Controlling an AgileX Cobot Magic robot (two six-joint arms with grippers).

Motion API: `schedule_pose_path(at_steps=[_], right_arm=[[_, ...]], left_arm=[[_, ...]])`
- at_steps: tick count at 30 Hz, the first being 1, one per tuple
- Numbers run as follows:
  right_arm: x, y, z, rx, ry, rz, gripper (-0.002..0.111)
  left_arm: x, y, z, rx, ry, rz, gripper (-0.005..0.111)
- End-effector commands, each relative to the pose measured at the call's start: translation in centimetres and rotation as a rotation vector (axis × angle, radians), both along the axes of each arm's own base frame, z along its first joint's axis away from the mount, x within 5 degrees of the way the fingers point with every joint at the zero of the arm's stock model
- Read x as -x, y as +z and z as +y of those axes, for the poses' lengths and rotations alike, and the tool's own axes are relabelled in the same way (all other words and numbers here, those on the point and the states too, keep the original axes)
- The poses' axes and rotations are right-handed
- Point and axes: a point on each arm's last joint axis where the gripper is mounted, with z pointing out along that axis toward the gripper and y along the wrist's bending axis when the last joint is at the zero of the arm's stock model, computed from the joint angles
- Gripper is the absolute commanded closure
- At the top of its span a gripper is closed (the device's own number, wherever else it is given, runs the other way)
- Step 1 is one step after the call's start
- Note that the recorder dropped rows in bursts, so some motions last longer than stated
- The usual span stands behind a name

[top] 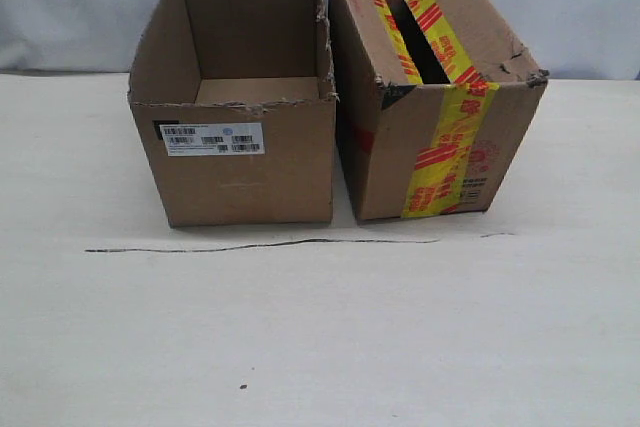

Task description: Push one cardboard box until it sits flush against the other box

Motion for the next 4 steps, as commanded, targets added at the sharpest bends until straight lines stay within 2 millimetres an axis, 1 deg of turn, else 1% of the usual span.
schedule_pose_path(at_steps=[1,4], right_arm=[[0.01,-0.17,-0.02,0.002,-0.004,0.003,0.109],[0.01,-0.17,-0.02,0.002,-0.004,0.003,0.109]], left_arm=[[0.0,0.07,-0.06,0.004,-0.009,-0.016,0.107],[0.0,0.07,-0.06,0.004,-0.009,-0.016,0.107]])
